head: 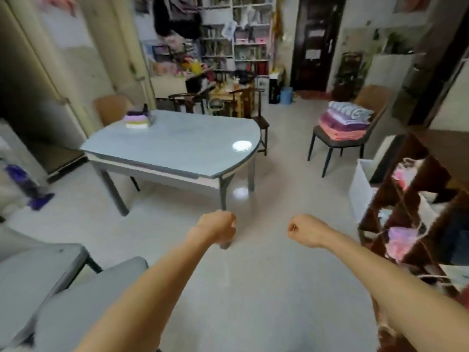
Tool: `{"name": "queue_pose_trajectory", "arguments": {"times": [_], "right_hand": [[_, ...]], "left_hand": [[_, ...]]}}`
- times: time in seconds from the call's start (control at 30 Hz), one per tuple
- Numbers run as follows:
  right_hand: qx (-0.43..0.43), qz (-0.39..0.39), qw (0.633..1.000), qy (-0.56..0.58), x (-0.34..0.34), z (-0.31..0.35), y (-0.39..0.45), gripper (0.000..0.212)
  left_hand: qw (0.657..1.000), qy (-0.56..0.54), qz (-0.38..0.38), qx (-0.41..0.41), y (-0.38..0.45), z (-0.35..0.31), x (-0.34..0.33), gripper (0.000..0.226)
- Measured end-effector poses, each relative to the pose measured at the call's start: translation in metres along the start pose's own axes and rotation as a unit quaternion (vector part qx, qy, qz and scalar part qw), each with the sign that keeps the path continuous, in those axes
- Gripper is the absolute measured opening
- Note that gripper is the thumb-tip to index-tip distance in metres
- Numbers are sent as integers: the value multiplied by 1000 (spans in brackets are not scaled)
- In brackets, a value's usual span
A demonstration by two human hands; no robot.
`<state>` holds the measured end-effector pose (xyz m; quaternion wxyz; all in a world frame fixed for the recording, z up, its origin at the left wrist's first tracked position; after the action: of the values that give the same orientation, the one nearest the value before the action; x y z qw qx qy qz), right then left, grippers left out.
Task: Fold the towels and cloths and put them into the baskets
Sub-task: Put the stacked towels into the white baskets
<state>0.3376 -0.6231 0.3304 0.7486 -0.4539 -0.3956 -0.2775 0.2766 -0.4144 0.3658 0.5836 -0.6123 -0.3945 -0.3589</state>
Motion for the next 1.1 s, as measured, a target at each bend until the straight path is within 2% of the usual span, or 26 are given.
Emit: {"name": "queue_pose_trajectory", "arguments": {"times": [0.17,0.23,0.33,0.4,0.47,0.6,0.73,0.83,0.9,1.0,1.1], "right_hand": [[123,8,992,-28,62,62,147,27],[153,40,986,-48,83,94,192,30],[197,52,977,-55,119,148,262,33],[222,62,971,-62,134,190,313,26],[235,68,968,-57,138,221,349,18],[260,76,962,-30,142,294,437,21],[252,73,965,23,162,358,519,24],[233,67,967,83,197,401,584,24],[217,56,966,128,221,420,626,25],[186,53,964,183,244,437,687,24],[162,46,961,218,265,457,758,24]], "left_hand": [[990,-93,-13,106,68,105,27,29],[980,-126,-1,155,82,147,28,30],[957,-178,-18,227,95,206,45,32],[938,-215,-25,270,103,249,50,33],[920,-247,-40,300,108,285,52,35],[868,-330,-97,358,133,378,58,36],[829,-397,-154,363,176,477,86,34],[814,-425,-189,347,218,551,134,23],[808,-438,-212,331,248,591,166,24],[797,-469,-212,315,298,644,198,34],[800,-478,-194,307,359,699,224,40]]}}
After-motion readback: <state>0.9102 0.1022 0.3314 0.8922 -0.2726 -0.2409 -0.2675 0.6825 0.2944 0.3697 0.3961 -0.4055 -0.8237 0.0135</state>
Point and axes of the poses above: each hand's wrist, its own y-axis towards the middle knuckle, its own x-axis out of the back of the hand, z = x × y, the point moved 6 cm from there along y, towards the middle knuckle, and after that the axes turned 10 degrees about z, right-handed, at the moved point
